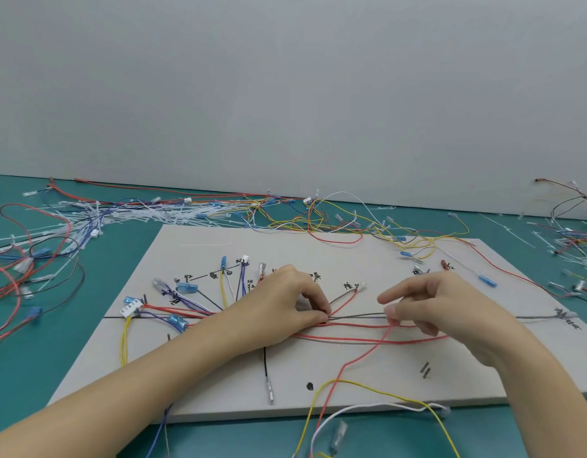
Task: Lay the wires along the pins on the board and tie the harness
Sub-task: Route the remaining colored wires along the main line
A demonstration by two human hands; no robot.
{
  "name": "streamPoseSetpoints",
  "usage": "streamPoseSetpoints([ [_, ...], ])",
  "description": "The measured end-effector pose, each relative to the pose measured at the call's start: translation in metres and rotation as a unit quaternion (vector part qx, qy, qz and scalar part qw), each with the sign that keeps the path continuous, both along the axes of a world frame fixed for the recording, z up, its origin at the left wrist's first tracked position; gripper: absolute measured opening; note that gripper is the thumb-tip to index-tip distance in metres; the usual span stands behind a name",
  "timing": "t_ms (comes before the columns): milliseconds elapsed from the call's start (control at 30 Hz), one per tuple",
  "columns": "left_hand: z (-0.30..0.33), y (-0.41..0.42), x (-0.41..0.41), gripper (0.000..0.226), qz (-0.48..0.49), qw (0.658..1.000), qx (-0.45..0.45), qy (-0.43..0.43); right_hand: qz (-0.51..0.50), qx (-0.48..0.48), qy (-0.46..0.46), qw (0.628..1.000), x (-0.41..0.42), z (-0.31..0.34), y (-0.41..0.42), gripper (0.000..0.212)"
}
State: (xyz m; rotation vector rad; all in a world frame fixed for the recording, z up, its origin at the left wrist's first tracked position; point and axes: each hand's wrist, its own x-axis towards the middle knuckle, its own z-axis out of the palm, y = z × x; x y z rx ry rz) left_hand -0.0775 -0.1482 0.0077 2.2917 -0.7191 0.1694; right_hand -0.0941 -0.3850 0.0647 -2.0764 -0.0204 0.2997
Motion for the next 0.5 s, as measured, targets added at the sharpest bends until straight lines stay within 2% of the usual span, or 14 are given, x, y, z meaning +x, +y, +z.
streamPoseSetpoints([
  [133,0.004,0.001,-0.002,0.010,-0.008,0.998,-0.047,0.032,-0.012,0.041,0.013,0.999,0.006,-0.001,-0.005,0.006],
  [267,0.004,-0.001,-0.003,0.009,-0.003,0.998,-0.046,0.032,-0.026,0.065,0.025,0.997,0.017,-0.001,-0.005,0.016],
  [333,0.005,-0.001,-0.003,0.009,0.001,0.998,-0.046,0.035,-0.037,0.094,0.040,0.994,0.023,-0.001,-0.003,0.013],
  [400,0.005,-0.002,-0.002,0.009,0.003,0.998,-0.049,0.041,-0.044,0.155,0.060,0.985,0.031,-0.003,-0.002,0.017],
  [500,0.004,-0.002,-0.002,0.010,0.009,0.998,-0.041,0.036,-0.053,0.292,0.104,0.949,0.041,-0.007,-0.002,0.015],
])
